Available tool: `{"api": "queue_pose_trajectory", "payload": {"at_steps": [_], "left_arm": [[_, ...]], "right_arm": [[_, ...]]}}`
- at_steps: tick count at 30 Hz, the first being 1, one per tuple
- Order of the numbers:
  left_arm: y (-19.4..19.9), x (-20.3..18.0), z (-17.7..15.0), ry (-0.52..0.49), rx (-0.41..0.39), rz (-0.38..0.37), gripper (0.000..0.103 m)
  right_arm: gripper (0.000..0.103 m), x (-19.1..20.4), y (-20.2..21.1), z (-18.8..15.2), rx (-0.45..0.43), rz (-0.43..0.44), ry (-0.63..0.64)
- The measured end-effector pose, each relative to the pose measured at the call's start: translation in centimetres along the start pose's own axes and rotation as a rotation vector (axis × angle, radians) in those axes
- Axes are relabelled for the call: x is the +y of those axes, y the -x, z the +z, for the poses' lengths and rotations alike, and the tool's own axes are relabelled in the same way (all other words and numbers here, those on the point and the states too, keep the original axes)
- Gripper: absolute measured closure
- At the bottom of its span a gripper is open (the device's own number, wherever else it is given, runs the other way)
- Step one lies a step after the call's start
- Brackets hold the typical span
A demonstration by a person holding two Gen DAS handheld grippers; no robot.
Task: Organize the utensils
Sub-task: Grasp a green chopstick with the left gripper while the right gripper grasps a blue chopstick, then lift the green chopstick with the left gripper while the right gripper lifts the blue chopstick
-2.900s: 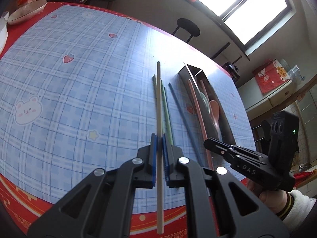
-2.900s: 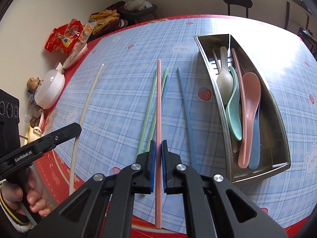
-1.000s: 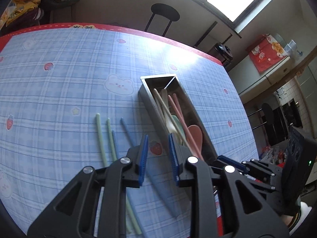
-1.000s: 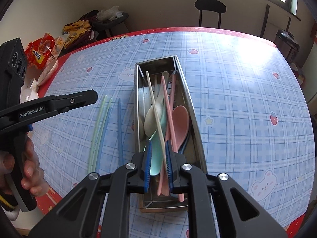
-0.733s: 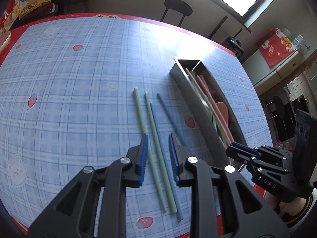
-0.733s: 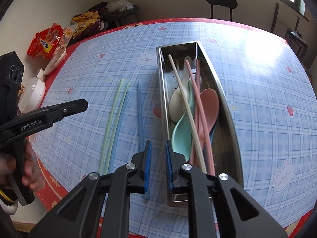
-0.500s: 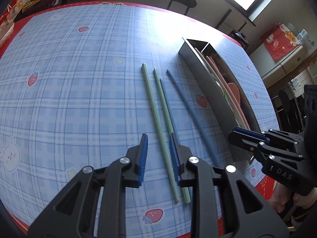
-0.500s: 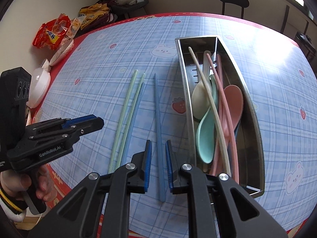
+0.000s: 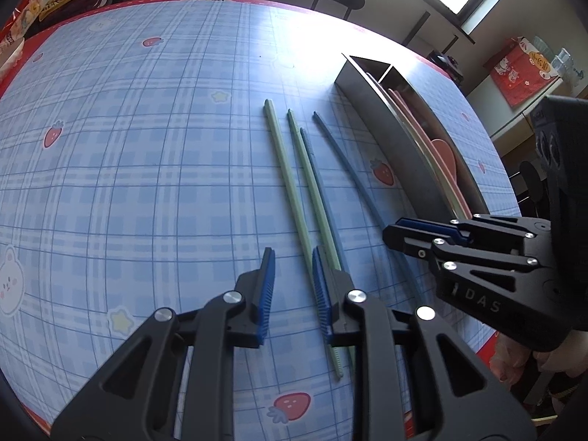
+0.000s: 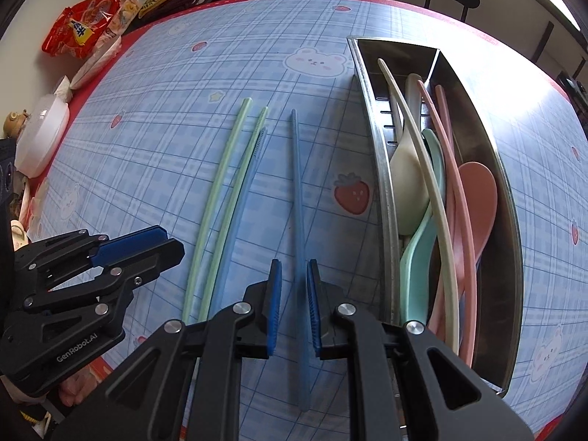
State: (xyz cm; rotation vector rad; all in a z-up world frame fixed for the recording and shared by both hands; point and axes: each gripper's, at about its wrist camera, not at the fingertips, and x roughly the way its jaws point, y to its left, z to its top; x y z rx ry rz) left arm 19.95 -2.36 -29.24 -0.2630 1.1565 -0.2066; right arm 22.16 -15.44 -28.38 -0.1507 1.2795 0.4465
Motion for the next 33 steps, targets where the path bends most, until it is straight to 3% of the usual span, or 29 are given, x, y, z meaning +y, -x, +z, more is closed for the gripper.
{"api": "queue_pose_trajectory", "payload": {"at_steps": [4,7,11,25,27,33], "left_arm": [[0.1,0.1,-0.2,0.001,0.002,-0.002,0.08],[0.2,-0.2,-0.3,-0.008,0.0,-0.001,0.08],[-0.2,-0.8,-0.3,-0.023,0.004,0.007,0.08],[-1.9,-3.0,0.5,-0.095,-0.023,0.147,0.085],[-1.9,-3.1,0.5,-0.105,-0.027,0.174,0.09],[-0.8,-1.5,-0.6,-0.063,-0.027,0.187,0.093]], "right_arm": [[0.09,0.3,-0.3,-0.2,0.001,-0.029,-0.006],[0.096,0.0,-0.3,-0.5,-0.003,-0.013,-0.04],[0.096,-0.1,-0.1,-1.3,-0.01,0.008,-0.065],[0.096,-0.8,0.6,-3.1,-0.017,0.052,-0.112],[0.096,-0.9,0.7,-3.3,-0.016,0.056,-0.115],[0.096,-1.1,0.9,-3.8,0.004,0.08,-0.131]]}}
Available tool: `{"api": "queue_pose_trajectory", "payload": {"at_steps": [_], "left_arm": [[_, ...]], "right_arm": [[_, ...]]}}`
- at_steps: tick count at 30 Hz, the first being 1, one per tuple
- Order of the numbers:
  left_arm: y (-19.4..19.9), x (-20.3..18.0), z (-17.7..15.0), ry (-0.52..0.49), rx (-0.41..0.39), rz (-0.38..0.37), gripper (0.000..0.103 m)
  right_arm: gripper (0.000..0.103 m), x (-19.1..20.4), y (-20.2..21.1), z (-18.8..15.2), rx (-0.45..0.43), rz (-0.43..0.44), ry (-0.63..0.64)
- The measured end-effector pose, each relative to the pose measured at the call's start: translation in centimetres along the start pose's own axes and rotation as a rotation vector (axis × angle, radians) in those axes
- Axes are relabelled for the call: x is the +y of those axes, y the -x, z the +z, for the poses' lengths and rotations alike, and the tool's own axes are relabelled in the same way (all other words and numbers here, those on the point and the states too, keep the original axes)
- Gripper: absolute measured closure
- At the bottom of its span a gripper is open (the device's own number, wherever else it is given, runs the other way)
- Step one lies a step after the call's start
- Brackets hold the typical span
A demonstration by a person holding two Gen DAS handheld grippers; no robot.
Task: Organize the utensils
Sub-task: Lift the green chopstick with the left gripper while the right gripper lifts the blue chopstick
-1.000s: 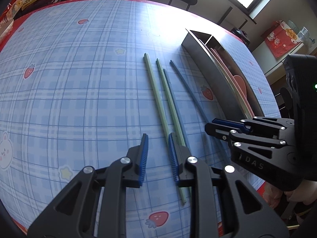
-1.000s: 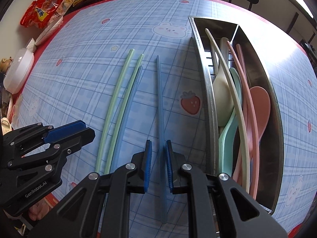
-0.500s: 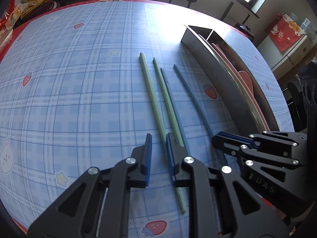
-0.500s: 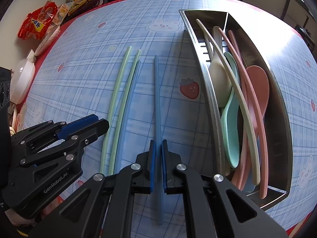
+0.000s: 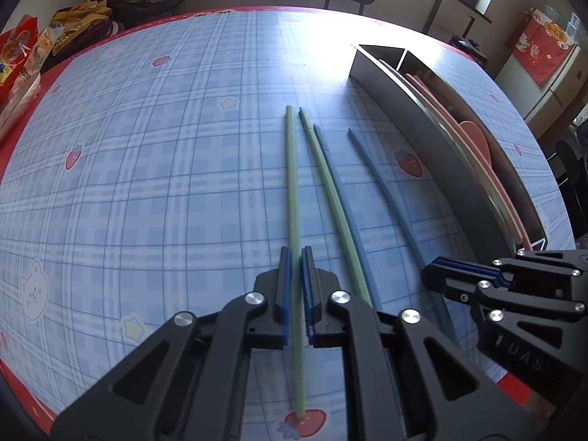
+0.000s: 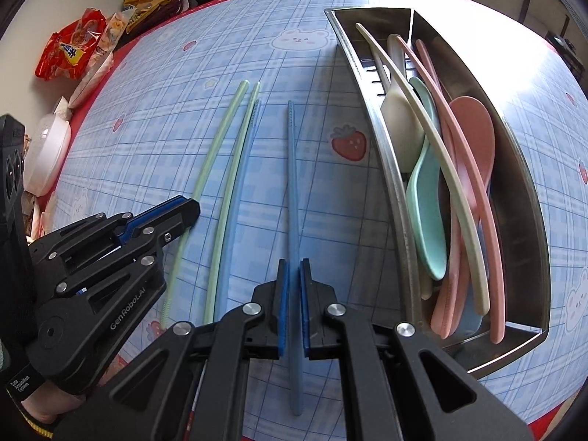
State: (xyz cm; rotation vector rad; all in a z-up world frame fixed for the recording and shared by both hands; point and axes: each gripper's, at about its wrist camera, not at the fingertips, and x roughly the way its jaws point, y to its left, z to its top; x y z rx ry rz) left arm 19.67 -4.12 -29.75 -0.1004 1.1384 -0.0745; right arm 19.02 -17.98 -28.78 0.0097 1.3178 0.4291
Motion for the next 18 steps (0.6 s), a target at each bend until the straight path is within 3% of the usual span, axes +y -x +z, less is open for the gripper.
{"api": "queue_pose_trajectory", "payload": {"at_steps": [5,10,18], "left_arm": [[1.3,3.3,-1.9,0.063,0.032,-0.019,0.093],[2.6,5.4,-4.0,0.056,0.053,-0.024,0.093],[3.2,4.9,-5.5,-0.121,0.046,-0.018,0.091]], "right_arm": [[0.097,0.1,0.2,-1.0,-0.005,0.018,-0.011],[0.096,1.4,0.3,-2.2,-0.056,-0.042,0.038],[0.096,1.4,0.4,-3.3,-0.136,-0.077,-0.035]]}}
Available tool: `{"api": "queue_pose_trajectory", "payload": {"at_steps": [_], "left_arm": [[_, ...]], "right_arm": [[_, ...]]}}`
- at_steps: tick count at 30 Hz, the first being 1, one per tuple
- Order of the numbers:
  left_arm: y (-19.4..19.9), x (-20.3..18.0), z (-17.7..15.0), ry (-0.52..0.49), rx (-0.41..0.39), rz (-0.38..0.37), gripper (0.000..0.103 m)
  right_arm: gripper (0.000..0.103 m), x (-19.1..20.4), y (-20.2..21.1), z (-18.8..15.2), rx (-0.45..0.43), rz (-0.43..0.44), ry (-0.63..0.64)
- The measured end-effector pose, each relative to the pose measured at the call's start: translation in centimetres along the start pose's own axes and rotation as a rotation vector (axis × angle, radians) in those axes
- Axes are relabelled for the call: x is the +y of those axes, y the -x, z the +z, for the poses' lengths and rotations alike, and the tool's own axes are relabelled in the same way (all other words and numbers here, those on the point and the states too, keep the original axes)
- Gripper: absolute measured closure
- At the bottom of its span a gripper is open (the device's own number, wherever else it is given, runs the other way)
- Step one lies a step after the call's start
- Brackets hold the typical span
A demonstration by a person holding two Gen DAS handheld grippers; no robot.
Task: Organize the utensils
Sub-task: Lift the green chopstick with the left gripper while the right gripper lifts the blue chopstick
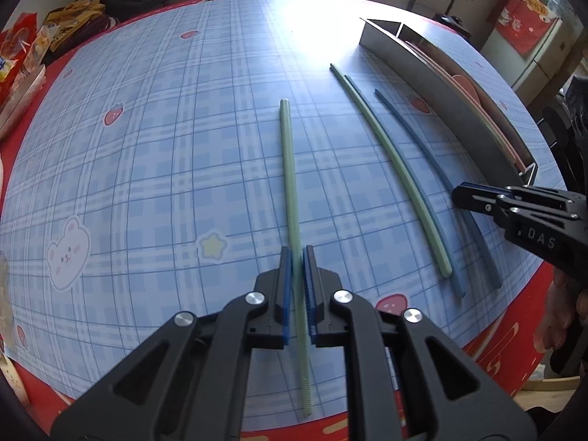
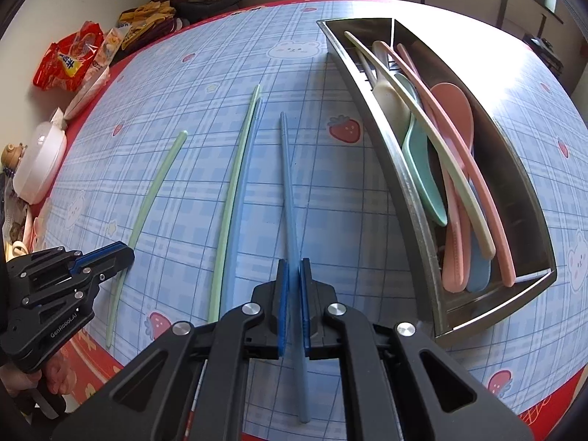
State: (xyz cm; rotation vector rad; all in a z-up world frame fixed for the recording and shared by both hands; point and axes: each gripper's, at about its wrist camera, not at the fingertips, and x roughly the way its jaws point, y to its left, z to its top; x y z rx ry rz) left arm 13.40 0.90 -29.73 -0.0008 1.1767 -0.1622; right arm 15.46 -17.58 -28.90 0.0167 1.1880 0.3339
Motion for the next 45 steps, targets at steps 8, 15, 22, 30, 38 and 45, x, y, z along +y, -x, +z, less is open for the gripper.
{"api": "queue_pose_trajectory", "payload": {"at_steps": [8,15,22,30,38,45], "left_arm": [[-0.1,-0.2,0.3,0.013,-0.015,0.009,0.091],[0.2,0.3,0.1,0.116,-0.021,0.006,0.093],[3.0,-0.3,0.7,0.197,-0.096,-0.042,0.093],[5.5,-0.3,2.1,0.332,-0.149,-0.113,0.093],[2.5,-1.6,1.7,0.313,-0.046,-0.077,0.093],[-0.3,-2.3,1.1,0.272,0.023,-0.027,0.093]], "right_arm": [[0.096,0.6,-0.2,0.3,0.02,-0.019,0.03],[0.096,0.6,-0.5,1.0,0.063,0.003,0.056],[0.097,0.7,0.9,1.6,0.055,0.056,0.108],[0.097,-0.2,4.8,3.0,-0.025,0.105,0.121],[0.097,-2.4,5.2,2.6,-0.007,0.1,0.109],[0.097,-3.0,5.3,1.9,-0.003,0.109,0.109]]}}
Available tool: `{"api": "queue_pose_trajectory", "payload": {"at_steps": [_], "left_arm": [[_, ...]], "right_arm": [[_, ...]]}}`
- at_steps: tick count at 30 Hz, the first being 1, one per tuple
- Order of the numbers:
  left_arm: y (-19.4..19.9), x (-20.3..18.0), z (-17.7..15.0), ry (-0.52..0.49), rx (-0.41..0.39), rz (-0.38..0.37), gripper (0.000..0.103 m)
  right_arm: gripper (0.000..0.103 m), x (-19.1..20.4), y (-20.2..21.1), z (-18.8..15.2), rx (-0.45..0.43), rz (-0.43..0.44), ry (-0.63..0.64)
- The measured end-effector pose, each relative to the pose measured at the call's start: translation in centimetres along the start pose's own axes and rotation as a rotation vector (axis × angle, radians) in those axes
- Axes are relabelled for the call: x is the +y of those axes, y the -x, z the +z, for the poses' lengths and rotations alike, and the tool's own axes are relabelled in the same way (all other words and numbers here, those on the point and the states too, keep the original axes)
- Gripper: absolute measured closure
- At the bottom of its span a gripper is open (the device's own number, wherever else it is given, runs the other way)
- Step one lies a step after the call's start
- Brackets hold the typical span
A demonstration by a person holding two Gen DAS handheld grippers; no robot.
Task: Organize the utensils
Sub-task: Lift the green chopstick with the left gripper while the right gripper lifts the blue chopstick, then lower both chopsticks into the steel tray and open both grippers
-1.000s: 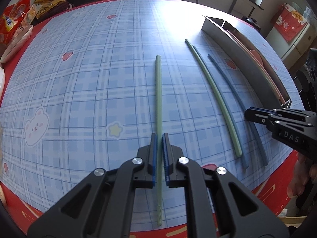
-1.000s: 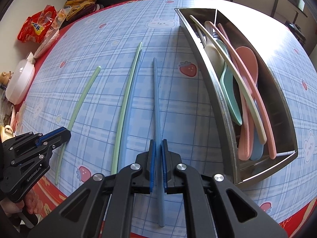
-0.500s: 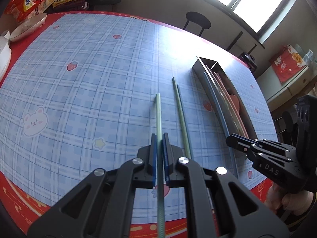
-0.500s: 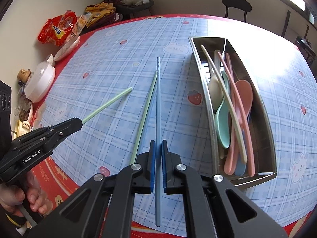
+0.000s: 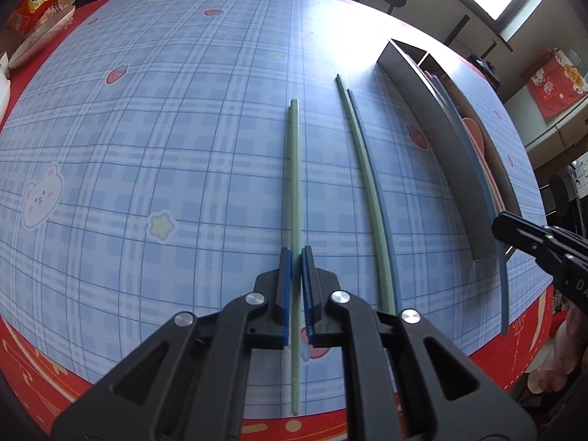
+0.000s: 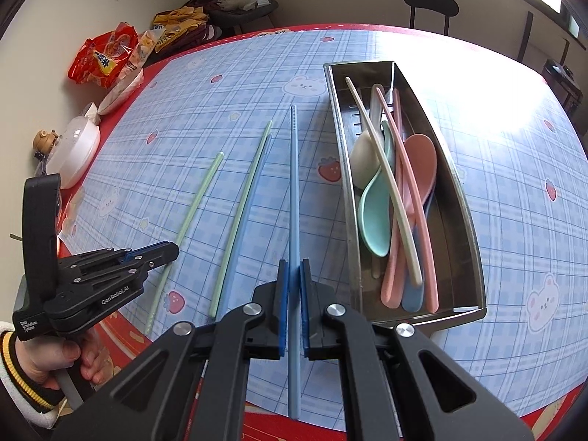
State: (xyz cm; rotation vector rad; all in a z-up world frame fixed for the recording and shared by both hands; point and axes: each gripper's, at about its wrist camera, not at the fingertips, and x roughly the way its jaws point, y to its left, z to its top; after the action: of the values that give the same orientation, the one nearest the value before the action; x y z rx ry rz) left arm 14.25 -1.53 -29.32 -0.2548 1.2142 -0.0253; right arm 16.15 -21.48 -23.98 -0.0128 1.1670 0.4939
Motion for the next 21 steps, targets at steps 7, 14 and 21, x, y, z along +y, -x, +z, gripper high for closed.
{"api": "queue_pose_trajectory", "payload": {"at_steps": [7,14,21], "left_arm": [[-0.7,-1.6,0.8,-0.084,0.025,0.082,0.092],[-1.6,-2.9,2.5,-0.121,0.018,0.124,0.092],[-1.3,-0.5,3.1,0.038,0.014,-0.029,0.093]], "right_arm": [[0.097,-0.6,0.1,-0.7,0.007,0.009,-0.014],[0.097,-1.0,0.7,-1.3,0.0,0.005,-0.03],[0.097,-1.9,1.4,-1.4,-0.01,-0.007,-0.058]]}}
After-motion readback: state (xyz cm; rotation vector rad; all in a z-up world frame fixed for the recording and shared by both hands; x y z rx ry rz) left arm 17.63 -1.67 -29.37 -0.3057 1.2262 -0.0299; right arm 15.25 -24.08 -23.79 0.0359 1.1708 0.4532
